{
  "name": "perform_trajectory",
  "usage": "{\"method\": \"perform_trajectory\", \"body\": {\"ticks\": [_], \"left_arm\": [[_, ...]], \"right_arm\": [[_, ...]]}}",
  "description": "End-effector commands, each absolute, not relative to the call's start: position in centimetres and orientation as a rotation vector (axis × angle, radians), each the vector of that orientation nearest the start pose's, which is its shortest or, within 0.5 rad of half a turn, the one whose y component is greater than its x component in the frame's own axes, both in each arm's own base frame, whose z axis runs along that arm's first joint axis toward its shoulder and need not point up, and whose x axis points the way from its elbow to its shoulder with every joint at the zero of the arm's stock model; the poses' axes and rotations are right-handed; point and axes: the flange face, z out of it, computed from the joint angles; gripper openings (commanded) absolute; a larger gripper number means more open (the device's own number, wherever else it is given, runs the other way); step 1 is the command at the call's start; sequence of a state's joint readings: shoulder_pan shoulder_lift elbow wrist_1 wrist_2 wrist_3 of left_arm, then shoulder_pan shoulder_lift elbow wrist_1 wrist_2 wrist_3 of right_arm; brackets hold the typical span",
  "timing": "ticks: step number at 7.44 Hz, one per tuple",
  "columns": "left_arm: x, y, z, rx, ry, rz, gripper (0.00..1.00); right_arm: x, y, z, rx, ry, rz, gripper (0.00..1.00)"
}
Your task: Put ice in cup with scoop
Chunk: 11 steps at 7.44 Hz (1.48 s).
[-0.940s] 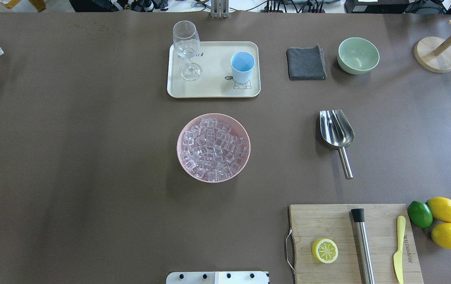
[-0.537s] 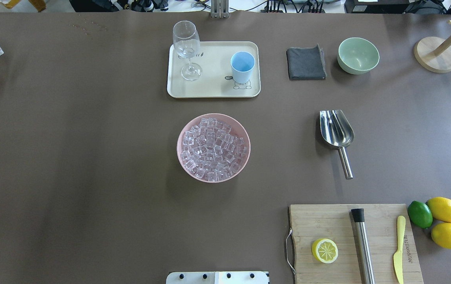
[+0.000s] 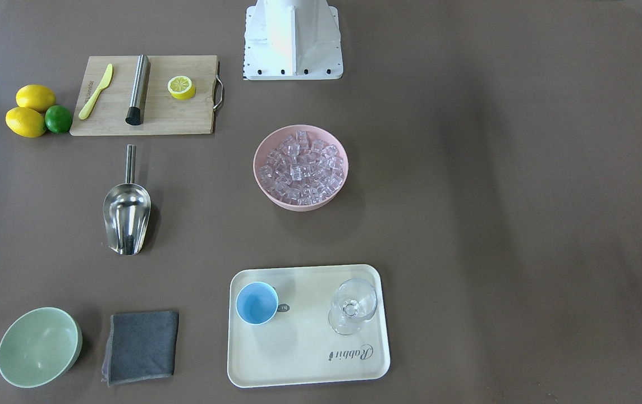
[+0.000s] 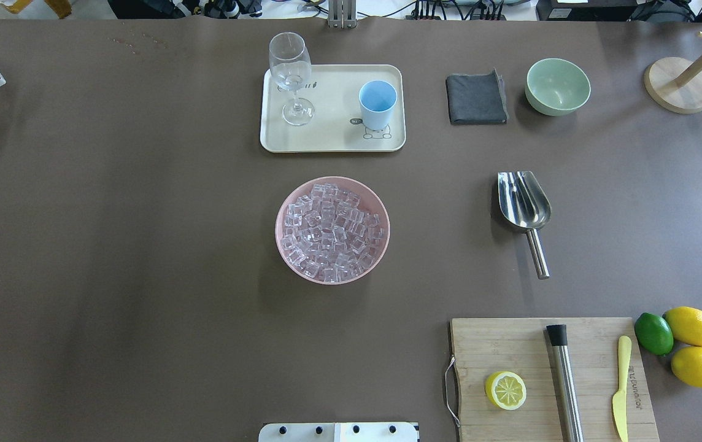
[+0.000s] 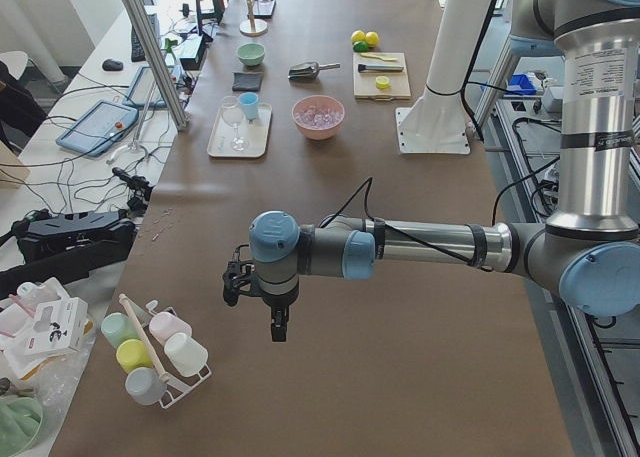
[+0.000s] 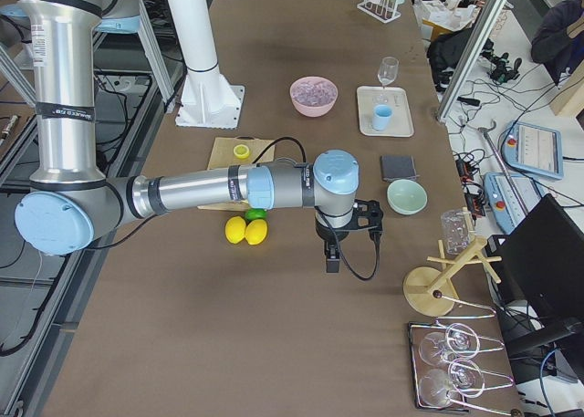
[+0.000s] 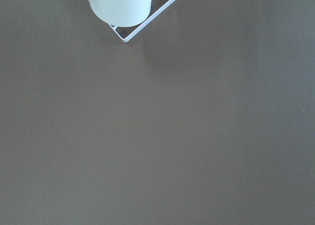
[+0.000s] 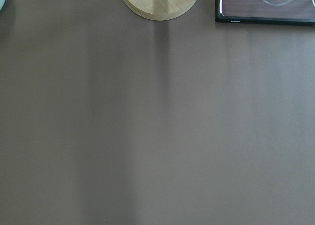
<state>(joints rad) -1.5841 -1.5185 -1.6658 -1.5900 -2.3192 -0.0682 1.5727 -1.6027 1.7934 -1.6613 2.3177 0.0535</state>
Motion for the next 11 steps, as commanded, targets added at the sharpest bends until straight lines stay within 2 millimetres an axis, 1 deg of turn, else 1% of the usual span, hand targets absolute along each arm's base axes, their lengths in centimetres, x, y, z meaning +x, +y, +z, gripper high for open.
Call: {"method": "perform_trajectory", "body": {"ticks": [1, 2, 3, 4, 5, 6, 7, 8, 9, 10, 11], "left_arm": [[-6.0, -48.5, 62.8, 0.047, 0.731, -0.024, 0.98], [-5.9, -48.6, 62.4, 0.054, 0.737, -0.021, 0.98], [-5.9, -48.7, 62.2, 0.059, 0.737, -0.019, 0.98], [-5.9, -48.7, 61.8, 0.066, 0.735, -0.014, 0.98], [-5.9, -48.7, 61.8, 0.066, 0.738, -0.015, 0.98], [-5.8, -48.6, 61.7, 0.067, 0.739, -0.014, 0.98], [-5.8, -48.6, 61.7, 0.067, 0.739, -0.014, 0.98], [-5.8, -48.6, 61.7, 0.069, 0.739, -0.012, 0.98], [-5.7, -48.6, 61.7, 0.068, 0.739, -0.012, 0.98], [-5.7, -48.7, 61.6, 0.07, 0.739, -0.01, 0.98], [-5.7, -48.7, 61.4, 0.073, 0.74, -0.01, 0.98]], "right_arm": [[4.5, -48.4, 55.1, 0.072, -0.764, 0.03, 1.0], [2.9, -48.5, 53.6, 0.067, -0.771, 0.044, 1.0], [1.2, -48.7, 53.0, 0.059, -0.776, 0.023, 1.0], [-0.9, -49.4, 52.0, 0.057, -0.784, -0.006, 1.0], [-2.6, -50.2, 50.5, 0.039, -0.808, 0.019, 1.0], [-5.4, -50.5, 49.4, 0.019, -0.814, 0.002, 1.0], [-7.8, -50.8, 47.2, 0.008, -0.835, 0.011, 1.0], [-10.4, -50.6, 45.3, -0.006, -0.846, 0.008, 1.0], [-13.8, -50.3, 44.2, -0.037, -0.851, -0.008, 1.0], [-16.9, -49.3, 42.9, -0.048, -0.85, -0.045, 1.0], [-19.3, -48.4, 42.3, -0.062, -0.84, -0.061, 1.0]]}}
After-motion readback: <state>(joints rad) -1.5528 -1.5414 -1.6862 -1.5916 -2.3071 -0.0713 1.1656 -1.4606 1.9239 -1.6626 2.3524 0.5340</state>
